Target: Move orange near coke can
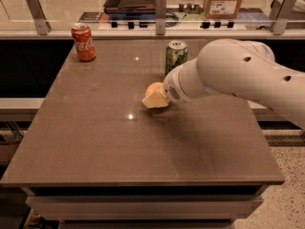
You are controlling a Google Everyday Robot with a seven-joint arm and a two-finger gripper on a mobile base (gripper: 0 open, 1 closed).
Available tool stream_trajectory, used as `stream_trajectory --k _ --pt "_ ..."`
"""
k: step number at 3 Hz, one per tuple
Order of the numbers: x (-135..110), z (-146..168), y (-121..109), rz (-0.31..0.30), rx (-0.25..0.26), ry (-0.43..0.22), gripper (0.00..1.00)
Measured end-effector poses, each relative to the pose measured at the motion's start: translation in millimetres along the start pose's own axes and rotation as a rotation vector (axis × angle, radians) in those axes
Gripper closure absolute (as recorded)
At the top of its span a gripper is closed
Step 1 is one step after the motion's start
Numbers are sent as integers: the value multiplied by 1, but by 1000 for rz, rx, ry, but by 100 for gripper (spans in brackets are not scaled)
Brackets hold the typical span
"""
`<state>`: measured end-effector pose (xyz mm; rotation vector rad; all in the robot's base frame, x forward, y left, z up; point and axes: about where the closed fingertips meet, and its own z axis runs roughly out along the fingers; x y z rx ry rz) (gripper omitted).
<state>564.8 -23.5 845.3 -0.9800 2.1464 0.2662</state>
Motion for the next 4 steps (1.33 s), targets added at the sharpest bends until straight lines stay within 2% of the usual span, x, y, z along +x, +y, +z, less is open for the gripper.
stream_trajectory --k 2,3,4 --pt "-2 -1 2 -5 1 -2 88" --pt "-3 -2 3 -8 1 -3 100" --pt "-3 -2 3 -8 1 -3 100"
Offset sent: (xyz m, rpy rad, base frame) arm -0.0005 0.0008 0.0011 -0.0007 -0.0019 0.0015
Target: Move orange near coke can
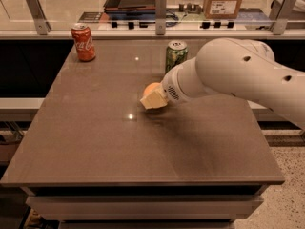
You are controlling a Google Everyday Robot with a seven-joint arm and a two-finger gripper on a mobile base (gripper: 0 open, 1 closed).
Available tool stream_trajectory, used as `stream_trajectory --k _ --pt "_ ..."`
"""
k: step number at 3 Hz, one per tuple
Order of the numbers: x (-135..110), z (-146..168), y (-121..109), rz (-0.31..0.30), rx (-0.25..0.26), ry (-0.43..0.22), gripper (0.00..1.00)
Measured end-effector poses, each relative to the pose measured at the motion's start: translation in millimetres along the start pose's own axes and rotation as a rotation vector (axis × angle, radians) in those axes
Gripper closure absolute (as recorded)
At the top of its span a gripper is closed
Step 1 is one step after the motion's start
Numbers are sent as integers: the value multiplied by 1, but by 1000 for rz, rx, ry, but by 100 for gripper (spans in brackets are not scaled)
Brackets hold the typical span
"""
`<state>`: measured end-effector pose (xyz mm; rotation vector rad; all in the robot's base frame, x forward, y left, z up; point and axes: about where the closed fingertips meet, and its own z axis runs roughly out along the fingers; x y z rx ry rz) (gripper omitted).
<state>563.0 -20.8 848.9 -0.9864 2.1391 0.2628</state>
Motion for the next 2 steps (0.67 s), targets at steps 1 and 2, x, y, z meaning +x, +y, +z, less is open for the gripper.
stream_trajectory --k 1,2 --pt "-15 1 -7 -29 7 -3 100" --pt "-34 4 -14 -62 14 -2 100"
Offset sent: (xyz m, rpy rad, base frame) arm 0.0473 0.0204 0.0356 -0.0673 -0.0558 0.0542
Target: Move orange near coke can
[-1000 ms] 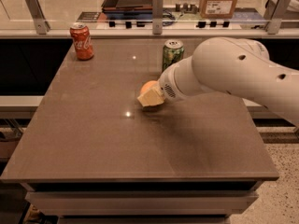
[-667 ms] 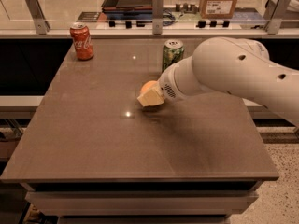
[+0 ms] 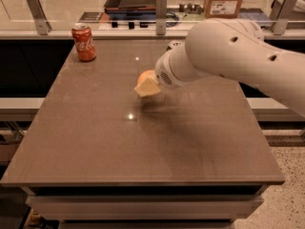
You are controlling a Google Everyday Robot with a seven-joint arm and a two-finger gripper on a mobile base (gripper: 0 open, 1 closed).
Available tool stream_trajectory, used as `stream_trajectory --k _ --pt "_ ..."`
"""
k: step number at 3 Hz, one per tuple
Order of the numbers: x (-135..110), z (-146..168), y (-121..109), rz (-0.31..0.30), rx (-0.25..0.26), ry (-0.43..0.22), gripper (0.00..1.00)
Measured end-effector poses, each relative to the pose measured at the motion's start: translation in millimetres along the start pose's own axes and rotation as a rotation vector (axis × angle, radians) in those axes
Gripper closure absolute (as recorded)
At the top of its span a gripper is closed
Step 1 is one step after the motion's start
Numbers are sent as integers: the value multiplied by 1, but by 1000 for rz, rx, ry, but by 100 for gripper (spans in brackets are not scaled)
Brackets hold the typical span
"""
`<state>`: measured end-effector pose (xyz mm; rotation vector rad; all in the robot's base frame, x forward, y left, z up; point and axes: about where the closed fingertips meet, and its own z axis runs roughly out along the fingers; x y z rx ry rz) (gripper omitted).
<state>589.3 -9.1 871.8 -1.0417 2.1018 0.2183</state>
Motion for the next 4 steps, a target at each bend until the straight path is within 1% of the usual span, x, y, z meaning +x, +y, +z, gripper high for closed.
stream_trajectory --k 1,2,3,4 --pt "-22 6 -10 -36 5 -29 100" --pt "-44 15 -21 -65 12 -81 100" --pt "-63 30 -34 -81 27 -137 100" --pt "-82 49 -45 -106 14 -176 100"
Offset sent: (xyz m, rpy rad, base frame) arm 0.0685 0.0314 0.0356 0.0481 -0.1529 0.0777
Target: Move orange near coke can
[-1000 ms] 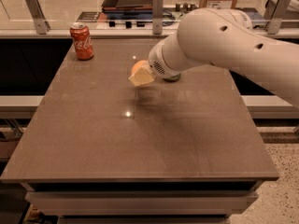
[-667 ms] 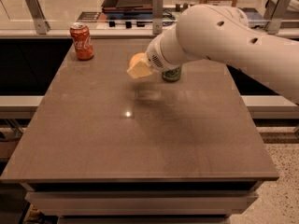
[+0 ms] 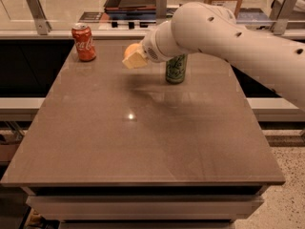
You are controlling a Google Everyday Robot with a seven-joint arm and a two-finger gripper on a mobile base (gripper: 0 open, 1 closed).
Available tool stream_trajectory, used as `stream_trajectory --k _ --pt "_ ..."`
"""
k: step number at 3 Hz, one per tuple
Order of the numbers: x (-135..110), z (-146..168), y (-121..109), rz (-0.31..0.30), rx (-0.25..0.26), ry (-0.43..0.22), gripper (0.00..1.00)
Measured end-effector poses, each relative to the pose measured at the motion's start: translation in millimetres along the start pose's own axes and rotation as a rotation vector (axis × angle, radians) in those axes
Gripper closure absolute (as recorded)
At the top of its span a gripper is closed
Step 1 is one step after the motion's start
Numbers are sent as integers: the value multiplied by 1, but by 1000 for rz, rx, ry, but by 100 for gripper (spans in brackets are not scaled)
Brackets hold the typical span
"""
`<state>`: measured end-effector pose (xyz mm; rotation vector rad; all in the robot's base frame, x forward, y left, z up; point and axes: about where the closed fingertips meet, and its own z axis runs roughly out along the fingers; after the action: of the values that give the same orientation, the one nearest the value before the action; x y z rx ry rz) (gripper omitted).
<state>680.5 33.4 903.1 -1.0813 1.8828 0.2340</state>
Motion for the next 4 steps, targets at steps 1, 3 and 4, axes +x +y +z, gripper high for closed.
stream_trajectory --k 1,3,4 --pt "-16 22 -10 -36 -33 -14 100" --pt "-36 60 -19 -76 -110 -9 100" --pt "-41 74 -19 -79 -136 -7 100"
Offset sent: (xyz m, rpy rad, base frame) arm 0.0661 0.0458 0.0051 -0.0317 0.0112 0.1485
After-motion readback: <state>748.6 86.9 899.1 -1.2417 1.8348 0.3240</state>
